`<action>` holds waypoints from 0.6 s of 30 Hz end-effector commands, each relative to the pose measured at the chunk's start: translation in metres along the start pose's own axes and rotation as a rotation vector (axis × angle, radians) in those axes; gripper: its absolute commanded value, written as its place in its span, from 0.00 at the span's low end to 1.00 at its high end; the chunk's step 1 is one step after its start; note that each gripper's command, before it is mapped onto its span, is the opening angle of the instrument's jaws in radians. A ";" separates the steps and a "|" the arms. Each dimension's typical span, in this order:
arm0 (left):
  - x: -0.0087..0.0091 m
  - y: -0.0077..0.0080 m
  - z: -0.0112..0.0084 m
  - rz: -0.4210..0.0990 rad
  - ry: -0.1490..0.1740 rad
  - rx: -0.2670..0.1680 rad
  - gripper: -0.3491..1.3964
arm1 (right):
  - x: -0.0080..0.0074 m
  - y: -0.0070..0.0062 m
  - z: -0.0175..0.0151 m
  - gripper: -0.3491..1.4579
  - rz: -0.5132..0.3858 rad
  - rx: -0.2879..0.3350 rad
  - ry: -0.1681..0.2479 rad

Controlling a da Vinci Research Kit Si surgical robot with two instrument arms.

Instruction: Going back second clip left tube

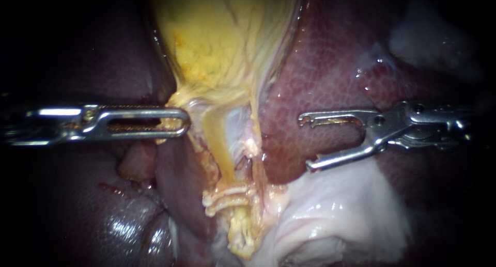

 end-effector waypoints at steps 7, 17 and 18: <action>0.0028 0.0014 0.0038 0.007 0.019 0.010 0.00 | -0.0002 -0.0001 -0.0003 0.53 0.000 0.001 -0.003; 0.0045 0.0014 0.0079 0.013 0.043 0.018 0.00 | -0.0002 -0.0003 -0.0004 0.53 0.000 0.002 -0.003; 0.0045 0.0015 0.0081 0.014 0.045 0.017 0.00 | -0.0002 -0.0003 -0.0004 0.53 0.000 0.002 -0.003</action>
